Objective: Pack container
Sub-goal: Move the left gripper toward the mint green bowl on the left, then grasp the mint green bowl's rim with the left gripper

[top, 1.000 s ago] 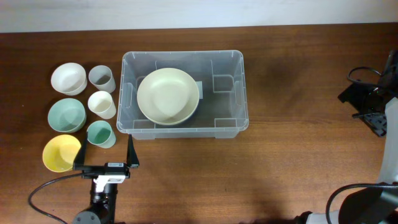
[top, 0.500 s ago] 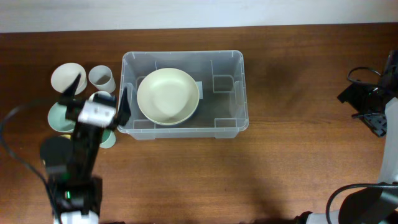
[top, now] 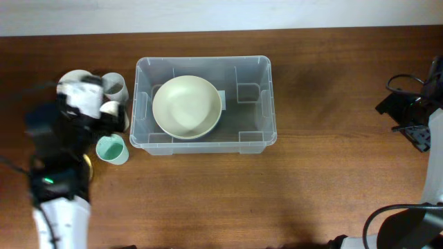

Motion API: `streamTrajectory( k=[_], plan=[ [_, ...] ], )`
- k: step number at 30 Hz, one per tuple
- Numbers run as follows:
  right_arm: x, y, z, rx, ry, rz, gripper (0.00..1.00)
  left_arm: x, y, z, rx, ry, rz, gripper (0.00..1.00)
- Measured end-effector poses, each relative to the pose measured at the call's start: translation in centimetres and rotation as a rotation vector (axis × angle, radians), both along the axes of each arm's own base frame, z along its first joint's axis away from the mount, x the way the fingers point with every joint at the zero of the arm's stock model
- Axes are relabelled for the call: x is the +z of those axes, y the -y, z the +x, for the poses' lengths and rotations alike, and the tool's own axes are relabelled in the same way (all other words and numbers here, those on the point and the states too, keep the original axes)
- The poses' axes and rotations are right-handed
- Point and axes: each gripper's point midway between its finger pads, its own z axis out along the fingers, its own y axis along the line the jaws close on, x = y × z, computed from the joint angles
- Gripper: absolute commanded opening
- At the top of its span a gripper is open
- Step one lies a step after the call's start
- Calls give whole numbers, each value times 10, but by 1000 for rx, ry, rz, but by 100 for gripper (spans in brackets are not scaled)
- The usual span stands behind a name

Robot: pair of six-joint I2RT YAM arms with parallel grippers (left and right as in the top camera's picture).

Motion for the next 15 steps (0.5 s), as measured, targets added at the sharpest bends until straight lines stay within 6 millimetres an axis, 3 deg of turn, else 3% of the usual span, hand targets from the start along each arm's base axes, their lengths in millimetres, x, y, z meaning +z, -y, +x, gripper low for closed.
streamTrajectory(
  k=[2,6,10,15],
  plan=[
    [0,0,0,-1,0,0,99,15,-21,1,68,-53,-29,100],
    [0,0,0,0,0,0,99,33,-34,12,96,-65,-52,100],
    [0,0,0,0,0,-1,99,6,-37,16,116,-159,-91,100],
    [0,0,0,0,1,-1,99,-33,-79,8,446,-281,-264,100]
  ],
)
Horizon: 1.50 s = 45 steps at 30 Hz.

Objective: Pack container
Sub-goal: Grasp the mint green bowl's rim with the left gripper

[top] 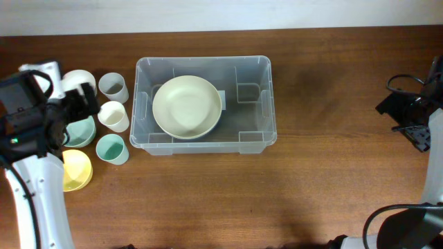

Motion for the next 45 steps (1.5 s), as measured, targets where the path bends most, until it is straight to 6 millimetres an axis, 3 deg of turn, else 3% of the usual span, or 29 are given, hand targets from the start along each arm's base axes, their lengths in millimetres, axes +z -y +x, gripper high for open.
streamTrajectory(
  k=[5,7,11,16,25,28,45],
  plan=[
    [0,0,0,0,0,0,99,-17,-57,-26,341,-28,-111,100],
    [0,0,0,0,0,0,99,-23,-67,-35,411,-46,-136,100],
    [0,0,0,0,0,0,99,-36,-67,-47,466,-105,-169,100],
    [0,0,0,0,0,0,99,-53,-78,-41,499,-140,-160,100],
    [0,0,0,0,0,0,99,-129,-98,-38,476,-319,-244,100],
    [0,0,0,0,0,0,99,-146,-103,-42,465,-358,-269,100],
    [0,0,0,0,0,0,99,-174,-115,-38,364,-440,-213,99]
  ],
)
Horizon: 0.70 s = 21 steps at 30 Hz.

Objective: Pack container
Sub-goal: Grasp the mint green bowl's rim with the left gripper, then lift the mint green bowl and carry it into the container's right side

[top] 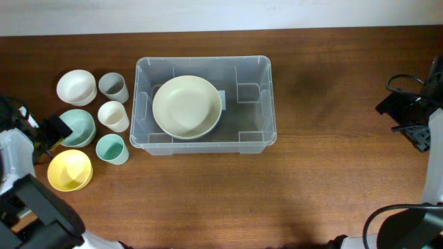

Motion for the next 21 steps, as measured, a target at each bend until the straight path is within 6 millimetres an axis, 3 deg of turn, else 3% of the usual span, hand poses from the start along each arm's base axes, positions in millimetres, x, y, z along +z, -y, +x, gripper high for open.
streamTrajectory(
  k=[4,10,12,21],
  plan=[
    [0,0,0,0,0,0,99,0,-2,2,-26,-59,-32,99],
    [0,0,0,0,0,0,99,34,-15,20,-71,-46,-6,99],
    [0,0,0,0,0,0,99,37,-17,24,-80,-48,-2,99],
    [0,0,0,0,0,0,99,-25,-11,16,-101,-191,-97,99]
  ],
)
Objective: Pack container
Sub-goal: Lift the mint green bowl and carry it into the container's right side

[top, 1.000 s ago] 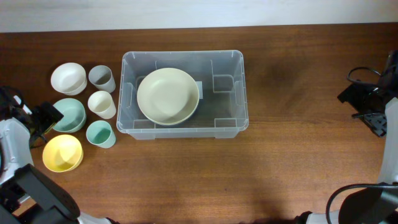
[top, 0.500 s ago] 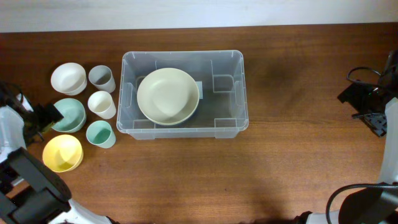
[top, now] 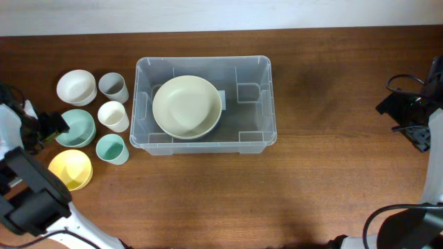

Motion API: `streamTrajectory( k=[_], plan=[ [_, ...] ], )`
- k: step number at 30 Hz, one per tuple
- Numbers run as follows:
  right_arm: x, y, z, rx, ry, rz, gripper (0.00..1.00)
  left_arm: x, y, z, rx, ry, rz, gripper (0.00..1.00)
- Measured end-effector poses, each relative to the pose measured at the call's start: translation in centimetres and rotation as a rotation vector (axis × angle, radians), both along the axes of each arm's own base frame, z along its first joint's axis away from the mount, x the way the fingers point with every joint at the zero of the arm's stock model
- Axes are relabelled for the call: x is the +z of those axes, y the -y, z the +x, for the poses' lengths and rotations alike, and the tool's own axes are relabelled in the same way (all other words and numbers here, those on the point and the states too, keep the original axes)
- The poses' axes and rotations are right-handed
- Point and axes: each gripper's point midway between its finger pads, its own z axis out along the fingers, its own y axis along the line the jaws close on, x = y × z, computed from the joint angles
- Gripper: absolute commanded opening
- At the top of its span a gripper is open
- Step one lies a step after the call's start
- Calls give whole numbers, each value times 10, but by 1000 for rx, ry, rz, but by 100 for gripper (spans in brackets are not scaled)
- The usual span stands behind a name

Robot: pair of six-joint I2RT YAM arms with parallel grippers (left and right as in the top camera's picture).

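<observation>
A clear plastic container (top: 257, 104) stands at the table's middle with a cream bowl (top: 187, 107) in its left part. To its left lie a white bowl (top: 76, 86), a grey cup (top: 113, 86), a cream cup (top: 114, 116), a teal bowl (top: 77, 129), a teal cup (top: 112, 149) and a yellow bowl (top: 69, 169). My left gripper (top: 55, 125) is at the teal bowl's left rim; it looks open and holds nothing. My right gripper (top: 414, 124) rests at the far right edge, and its jaws are too small to read.
Bare wooden table lies in front of the container and to its right. The container's right part holds only moulded dividers. Dark cables and the right arm's base sit at the right edge.
My left gripper has shifted slightly up and towards the teal bowl's left rim, and the arm behind it has changed pose. Bowls, cups and the right arm are where they were.
At first my left arm hung over the cups and bowls, hiding most of them. Then it stood further left, over the white and teal bowls. Later it was low at the table's left edge beside the teal bowl, where it is now. No dish has moved.
</observation>
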Motion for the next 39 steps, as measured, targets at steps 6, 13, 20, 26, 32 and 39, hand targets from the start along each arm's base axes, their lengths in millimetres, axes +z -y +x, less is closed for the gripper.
streamTrajectory(
  k=[6,13,20,26,32,39],
  plan=[
    [0,0,0,0,0,0,99,-16,0,-1,-15,-27,-12,96],
    [0,0,0,-1,0,0,99,-15,-3,3,-23,-14,0,50],
    [0,0,0,0,0,0,99,-16,-3,2,-27,-16,1,32],
    [0,0,0,-1,0,0,99,-15,-5,5,-29,-7,8,18],
    [0,0,0,0,0,0,99,-15,-6,6,-27,-1,13,2],
    [0,0,0,0,0,0,99,-14,-18,7,1,25,32,1]
  ],
)
